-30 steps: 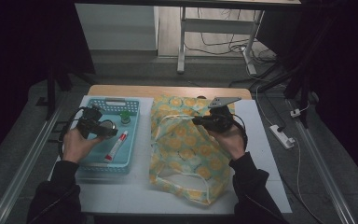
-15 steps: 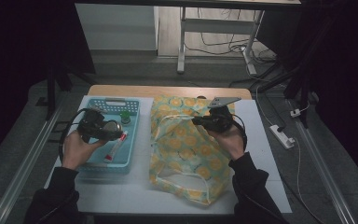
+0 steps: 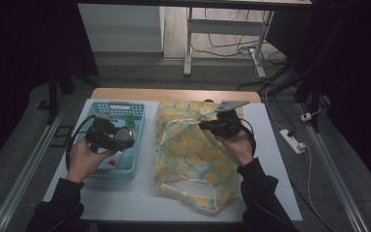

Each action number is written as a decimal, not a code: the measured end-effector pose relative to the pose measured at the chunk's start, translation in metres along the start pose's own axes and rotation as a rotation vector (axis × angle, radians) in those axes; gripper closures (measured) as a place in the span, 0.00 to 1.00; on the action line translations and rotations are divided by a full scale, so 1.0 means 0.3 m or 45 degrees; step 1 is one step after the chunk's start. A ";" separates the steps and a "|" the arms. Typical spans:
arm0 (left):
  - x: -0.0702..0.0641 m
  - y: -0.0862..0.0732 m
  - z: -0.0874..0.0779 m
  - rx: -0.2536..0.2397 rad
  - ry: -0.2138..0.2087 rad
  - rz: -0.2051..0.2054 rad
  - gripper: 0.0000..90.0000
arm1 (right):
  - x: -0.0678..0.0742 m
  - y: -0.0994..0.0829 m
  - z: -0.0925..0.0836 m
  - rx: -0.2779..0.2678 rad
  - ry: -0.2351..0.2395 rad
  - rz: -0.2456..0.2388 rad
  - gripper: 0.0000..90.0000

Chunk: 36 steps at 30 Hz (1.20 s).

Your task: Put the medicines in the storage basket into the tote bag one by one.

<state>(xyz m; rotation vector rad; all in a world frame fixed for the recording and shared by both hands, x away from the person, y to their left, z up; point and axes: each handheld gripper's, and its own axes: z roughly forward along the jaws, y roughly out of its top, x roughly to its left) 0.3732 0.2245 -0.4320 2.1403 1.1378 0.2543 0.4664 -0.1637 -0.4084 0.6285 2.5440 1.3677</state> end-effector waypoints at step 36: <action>-0.272 0.116 0.092 -0.040 -0.262 0.235 0.22 | 0.002 0.000 0.002 -0.005 -0.003 -0.003 1.00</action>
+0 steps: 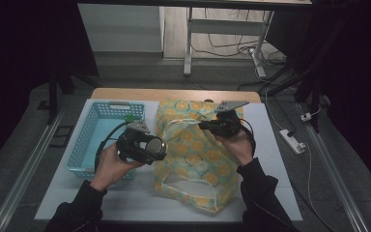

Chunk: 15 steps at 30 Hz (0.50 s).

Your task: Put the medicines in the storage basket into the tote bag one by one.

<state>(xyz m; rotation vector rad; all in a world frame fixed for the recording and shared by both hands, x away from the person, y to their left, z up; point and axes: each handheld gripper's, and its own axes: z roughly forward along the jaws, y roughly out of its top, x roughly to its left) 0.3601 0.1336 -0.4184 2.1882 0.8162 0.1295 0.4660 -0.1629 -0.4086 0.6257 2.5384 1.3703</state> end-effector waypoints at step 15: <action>-0.037 0.066 0.116 0.024 -0.063 0.057 0.22 | -0.001 -0.003 0.003 0.003 0.000 0.001 1.00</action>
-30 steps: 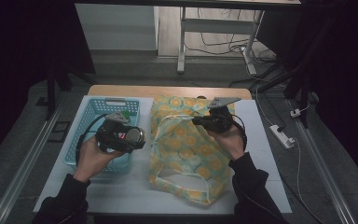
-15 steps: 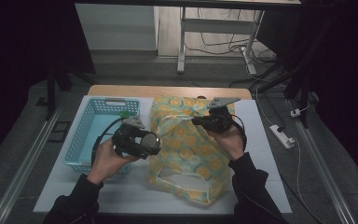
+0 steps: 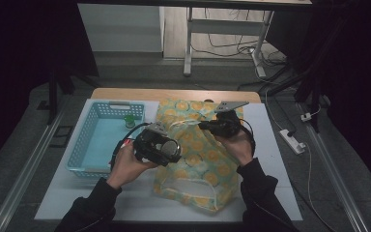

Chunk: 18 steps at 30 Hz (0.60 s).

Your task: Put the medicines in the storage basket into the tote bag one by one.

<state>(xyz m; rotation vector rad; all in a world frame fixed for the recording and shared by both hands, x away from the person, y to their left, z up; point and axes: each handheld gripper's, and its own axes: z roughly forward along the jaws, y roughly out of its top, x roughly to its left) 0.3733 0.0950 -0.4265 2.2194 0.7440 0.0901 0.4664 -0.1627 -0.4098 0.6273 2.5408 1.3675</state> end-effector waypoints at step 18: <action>-0.023 0.076 0.129 0.022 -0.069 0.036 0.22 | -0.001 -0.001 0.003 -0.003 0.002 0.002 1.00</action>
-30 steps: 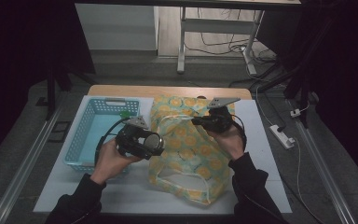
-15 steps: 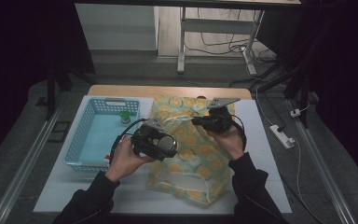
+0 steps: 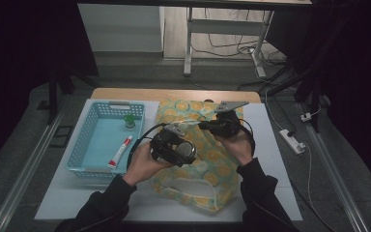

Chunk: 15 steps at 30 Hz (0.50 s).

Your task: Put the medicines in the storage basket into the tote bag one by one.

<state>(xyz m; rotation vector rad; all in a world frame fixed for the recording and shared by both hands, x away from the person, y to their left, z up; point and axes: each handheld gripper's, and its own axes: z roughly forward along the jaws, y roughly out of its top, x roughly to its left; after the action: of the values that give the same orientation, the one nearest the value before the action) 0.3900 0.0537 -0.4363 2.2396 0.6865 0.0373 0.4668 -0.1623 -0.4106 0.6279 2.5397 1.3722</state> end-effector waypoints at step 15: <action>0.053 0.025 0.129 0.065 0.054 0.009 0.22 | 0.001 -0.001 0.005 0.001 0.000 -0.003 1.00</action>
<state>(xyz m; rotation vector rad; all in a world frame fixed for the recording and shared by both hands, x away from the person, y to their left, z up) 0.4162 0.0310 -0.4611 2.2959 0.7098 0.0711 0.4669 -0.1612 -0.4118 0.6253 2.5404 1.3703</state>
